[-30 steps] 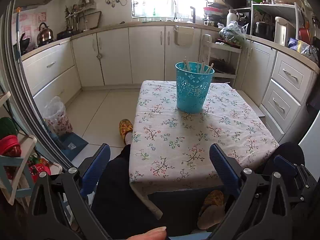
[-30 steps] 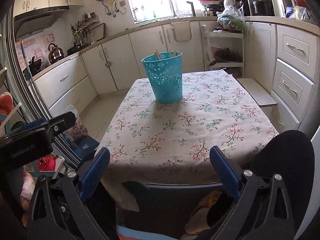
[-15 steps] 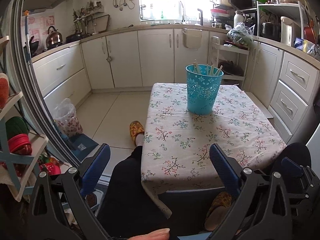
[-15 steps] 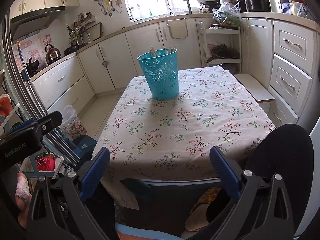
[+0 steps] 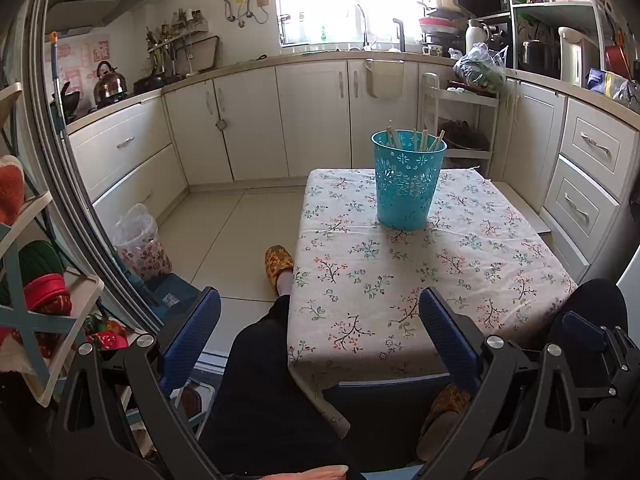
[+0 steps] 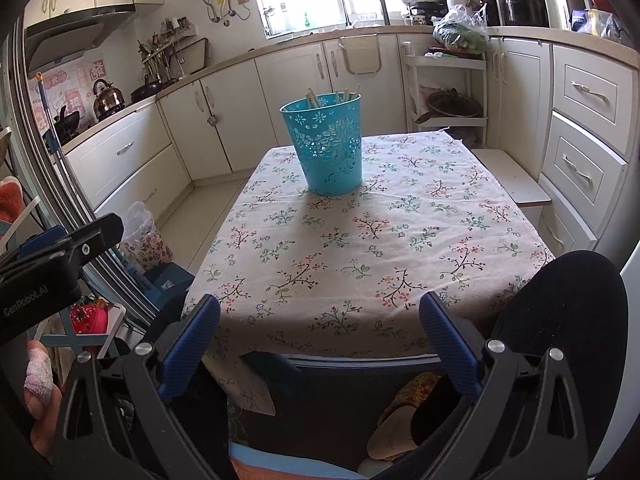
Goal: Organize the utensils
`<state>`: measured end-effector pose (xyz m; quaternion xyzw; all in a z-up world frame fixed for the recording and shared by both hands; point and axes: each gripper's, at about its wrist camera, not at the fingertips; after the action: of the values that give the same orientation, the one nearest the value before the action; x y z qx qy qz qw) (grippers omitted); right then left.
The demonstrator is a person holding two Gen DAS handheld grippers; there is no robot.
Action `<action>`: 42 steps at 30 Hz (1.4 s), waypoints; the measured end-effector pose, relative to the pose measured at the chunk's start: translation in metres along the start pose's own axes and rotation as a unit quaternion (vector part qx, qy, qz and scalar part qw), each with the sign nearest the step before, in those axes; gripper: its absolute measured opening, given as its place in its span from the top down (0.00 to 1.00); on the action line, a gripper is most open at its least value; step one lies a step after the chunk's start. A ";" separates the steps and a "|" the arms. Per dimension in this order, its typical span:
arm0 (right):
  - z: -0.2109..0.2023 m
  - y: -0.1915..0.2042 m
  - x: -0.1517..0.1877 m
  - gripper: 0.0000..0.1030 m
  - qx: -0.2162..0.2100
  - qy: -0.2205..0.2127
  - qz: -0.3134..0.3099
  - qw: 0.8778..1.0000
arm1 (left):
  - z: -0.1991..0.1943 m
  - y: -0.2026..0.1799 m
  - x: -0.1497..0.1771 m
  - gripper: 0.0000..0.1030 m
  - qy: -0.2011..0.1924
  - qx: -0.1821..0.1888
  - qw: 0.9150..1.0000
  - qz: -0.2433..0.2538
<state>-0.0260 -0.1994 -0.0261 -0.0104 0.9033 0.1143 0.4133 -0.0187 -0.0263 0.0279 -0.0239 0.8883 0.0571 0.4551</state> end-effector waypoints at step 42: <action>0.003 0.000 0.000 0.07 -0.006 0.005 -0.001 1.000 | 0.016 0.005 0.007 0.07 0.033 0.031 0.999 -0.007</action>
<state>-0.0232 -0.1990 -0.0281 -0.0143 0.9046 0.1198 0.4089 -0.0102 -0.0192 0.0135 -0.0183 0.9041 0.0254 0.4263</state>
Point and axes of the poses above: each gripper's, at about its wrist camera, not at the fingertips, and z roughly the way its jaws point, y to its left, x to its underside
